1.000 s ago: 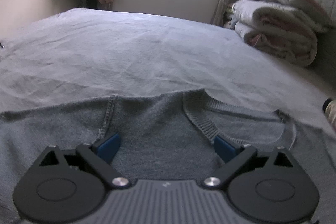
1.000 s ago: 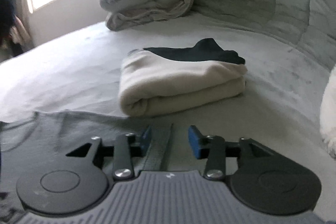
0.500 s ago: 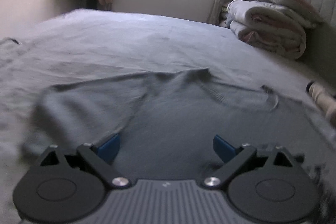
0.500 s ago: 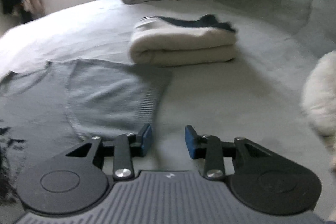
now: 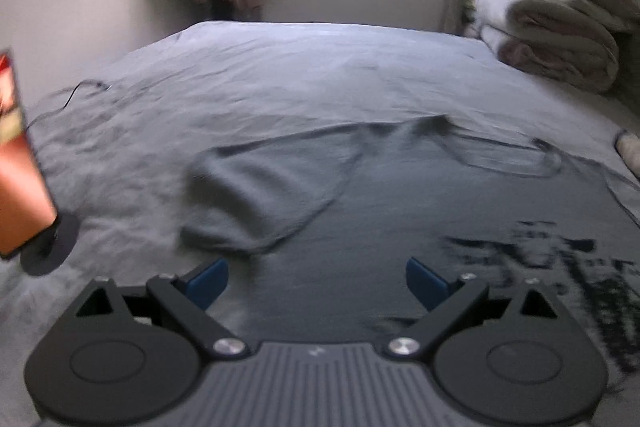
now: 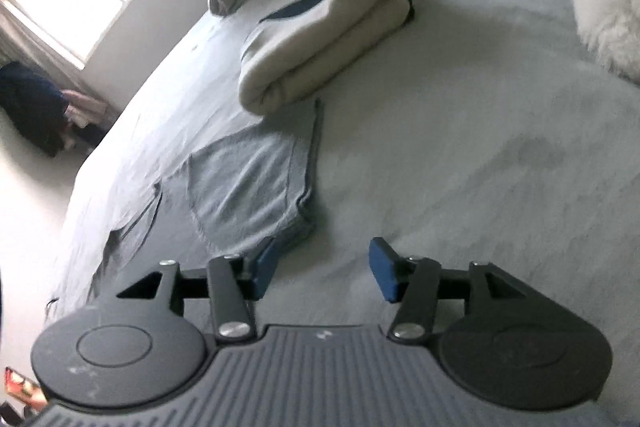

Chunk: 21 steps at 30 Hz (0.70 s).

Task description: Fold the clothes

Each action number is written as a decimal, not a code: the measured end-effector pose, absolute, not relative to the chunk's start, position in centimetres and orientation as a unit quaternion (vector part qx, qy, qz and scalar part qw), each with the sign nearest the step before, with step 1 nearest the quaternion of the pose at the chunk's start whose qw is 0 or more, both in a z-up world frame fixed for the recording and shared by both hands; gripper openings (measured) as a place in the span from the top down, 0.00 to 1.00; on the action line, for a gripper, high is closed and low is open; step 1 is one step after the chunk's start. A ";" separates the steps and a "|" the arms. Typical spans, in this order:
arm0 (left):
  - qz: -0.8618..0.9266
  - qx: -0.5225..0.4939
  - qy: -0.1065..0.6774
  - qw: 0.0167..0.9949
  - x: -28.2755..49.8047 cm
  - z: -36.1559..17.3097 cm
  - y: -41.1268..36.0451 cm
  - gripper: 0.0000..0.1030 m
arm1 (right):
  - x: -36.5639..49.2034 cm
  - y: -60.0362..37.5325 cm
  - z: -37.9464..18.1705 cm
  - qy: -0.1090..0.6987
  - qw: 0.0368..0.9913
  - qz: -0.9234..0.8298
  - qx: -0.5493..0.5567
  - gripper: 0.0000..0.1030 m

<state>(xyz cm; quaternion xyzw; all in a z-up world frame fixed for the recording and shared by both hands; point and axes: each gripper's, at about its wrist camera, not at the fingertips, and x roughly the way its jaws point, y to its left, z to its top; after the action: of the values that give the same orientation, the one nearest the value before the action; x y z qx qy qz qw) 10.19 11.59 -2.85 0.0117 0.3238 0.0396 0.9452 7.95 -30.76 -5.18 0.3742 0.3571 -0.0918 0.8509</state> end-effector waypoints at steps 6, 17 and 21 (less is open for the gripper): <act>-0.063 0.056 0.334 0.939 11.9 -2.6 0.6 0.07 | 6.8 -31.5 -4.9 0.370 0.837 -0.071 0.397 0.39; -0.214 0.108 0.338 0.910 14.8 -2.3 -18.2 0.17 | 5.3 -34.4 -4.4 0.343 0.843 -0.110 0.399 0.39; -0.248 0.119 0.345 0.897 15.9 -2.9 -22.5 0.30 | 4.6 -35.9 -4.6 0.335 0.839 -0.120 0.412 0.39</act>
<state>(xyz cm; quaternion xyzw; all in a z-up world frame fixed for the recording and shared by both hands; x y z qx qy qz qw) 15.86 -22.53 -2.94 0.1190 0.3452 -0.2480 0.8973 4.61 -35.94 -4.63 0.4117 0.3347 -0.1201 0.8391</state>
